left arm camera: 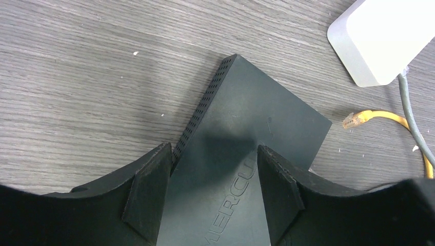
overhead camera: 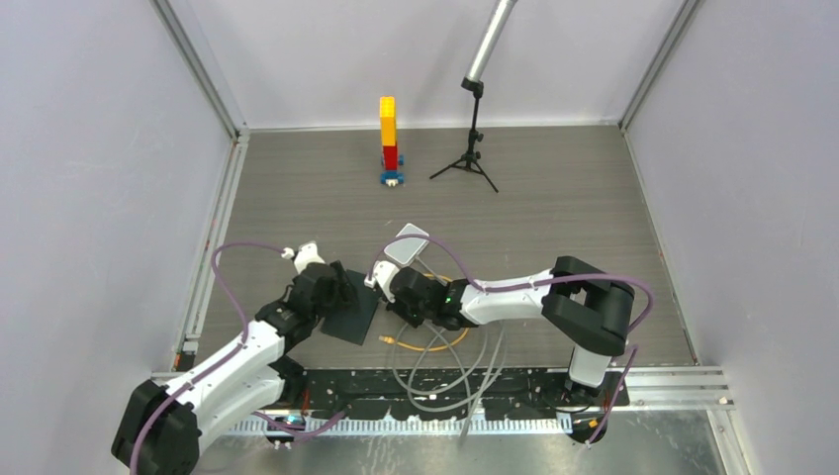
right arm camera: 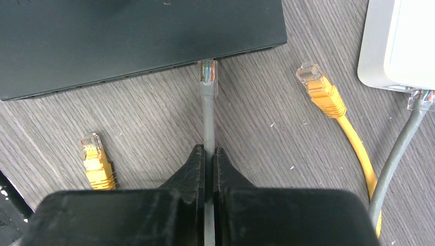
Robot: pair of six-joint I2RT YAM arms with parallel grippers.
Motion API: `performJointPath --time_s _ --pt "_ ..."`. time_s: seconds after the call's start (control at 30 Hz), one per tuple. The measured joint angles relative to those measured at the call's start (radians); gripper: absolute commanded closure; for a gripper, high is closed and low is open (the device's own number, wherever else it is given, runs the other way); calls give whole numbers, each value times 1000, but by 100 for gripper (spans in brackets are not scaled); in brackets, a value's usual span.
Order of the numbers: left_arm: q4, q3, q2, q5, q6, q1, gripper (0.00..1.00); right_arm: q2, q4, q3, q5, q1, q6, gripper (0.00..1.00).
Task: Insert the plug into the switch port
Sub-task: Insert the connector into the switch port.
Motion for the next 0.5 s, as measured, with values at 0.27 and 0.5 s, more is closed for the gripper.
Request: performJointPath --time_s 0.27,0.5 --pt "19 0 18 0 3 0 36 0 21 -11 14 9 -21 100" --pt "26 0 23 2 4 2 36 -3 39 -22 18 14 -38 100"
